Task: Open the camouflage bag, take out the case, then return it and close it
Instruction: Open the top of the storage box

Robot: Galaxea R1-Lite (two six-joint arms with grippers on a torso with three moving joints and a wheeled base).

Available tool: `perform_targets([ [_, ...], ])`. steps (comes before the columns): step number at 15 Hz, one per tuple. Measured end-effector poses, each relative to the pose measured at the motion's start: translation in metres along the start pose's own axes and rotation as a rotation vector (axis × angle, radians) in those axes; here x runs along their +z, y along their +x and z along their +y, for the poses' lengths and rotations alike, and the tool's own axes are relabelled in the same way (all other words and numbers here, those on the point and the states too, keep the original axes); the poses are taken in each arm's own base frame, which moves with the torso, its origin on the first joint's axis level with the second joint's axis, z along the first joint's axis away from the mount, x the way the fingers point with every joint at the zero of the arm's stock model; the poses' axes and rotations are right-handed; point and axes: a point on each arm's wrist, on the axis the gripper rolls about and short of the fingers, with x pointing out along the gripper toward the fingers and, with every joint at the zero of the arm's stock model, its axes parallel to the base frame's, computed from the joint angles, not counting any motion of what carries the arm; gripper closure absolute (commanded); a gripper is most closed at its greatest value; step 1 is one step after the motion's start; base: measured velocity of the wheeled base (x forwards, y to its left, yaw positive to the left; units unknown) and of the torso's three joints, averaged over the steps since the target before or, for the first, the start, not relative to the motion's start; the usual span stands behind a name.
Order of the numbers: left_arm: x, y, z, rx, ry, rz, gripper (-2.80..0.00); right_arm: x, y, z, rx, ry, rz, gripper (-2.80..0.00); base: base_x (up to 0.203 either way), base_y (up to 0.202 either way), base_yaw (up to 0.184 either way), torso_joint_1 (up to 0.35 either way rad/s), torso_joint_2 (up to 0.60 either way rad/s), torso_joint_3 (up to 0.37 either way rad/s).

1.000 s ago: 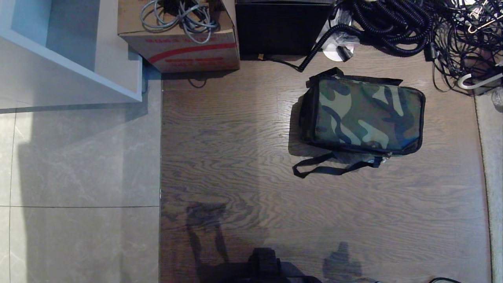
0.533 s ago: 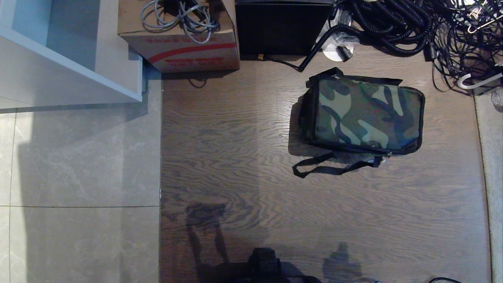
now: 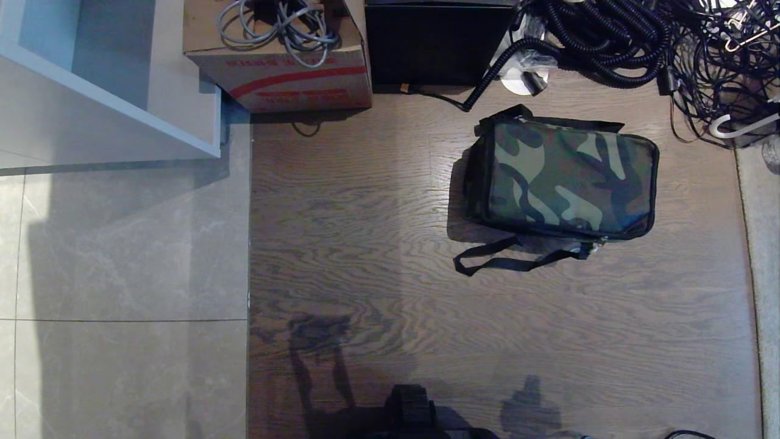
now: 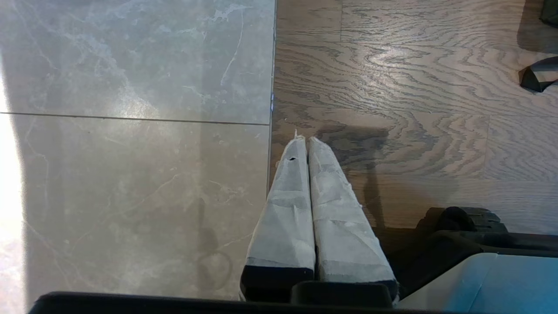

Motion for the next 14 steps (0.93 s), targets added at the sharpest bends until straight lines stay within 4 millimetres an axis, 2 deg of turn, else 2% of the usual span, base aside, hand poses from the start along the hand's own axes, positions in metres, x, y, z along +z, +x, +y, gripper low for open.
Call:
perform_targets([
  [2, 0.0, 0.0, 0.0, 0.0, 0.0, 0.0, 0.0, 0.001, 0.0, 0.0, 0.003, 0.019, 0.003, 0.0, 0.0, 0.0, 0.0, 0.0, 0.0, 0.0],
  [4, 0.0, 0.0, 0.0, 0.0, 0.0, 0.0, 0.0, 0.029, -0.01, -0.001, 0.006, 0.03, -0.028, 0.0, 0.0, 0.0, 0.0, 0.0, 0.0, 0.0],
  [6, 0.0, 0.0, 0.0, 0.0, 0.001, 0.0, 0.0, 0.065, -0.03, -0.002, 0.018, 0.073, -0.01, 0.0, 0.0, 0.0, 0.0, 0.0, 0.0, 0.0],
  [8, 0.0, 0.0, 0.0, 0.0, 0.001, 0.0, 0.0, 0.087, -0.044, -0.003, 0.026, 0.15, 0.118, 0.0, 0.0, 0.0, 0.0, 0.0, 0.0, 0.0],
  [9, 0.0, 0.0, 0.0, 0.0, 0.0, 0.0, 0.0, 0.091, -0.041, -0.003, 0.028, 0.18, 0.218, 0.0, 0.0, 0.0, 0.0, 0.0, 0.0, 0.0],
  [11, 0.0, 0.0, 0.0, 0.0, 0.0, 0.0, 0.0, 0.097, -0.015, -0.005, 0.043, 0.217, 0.41, 0.0, 0.0, 0.0, 0.0, 0.0, 0.0, 0.0],
  [14, 0.0, 0.0, 0.0, 0.0, 0.001, 0.0, 0.0, 0.098, 0.05, -0.002, 0.065, 0.221, 0.532, 0.0, 0.0, 0.0, 0.0, 0.0, 0.0, 0.0],
])
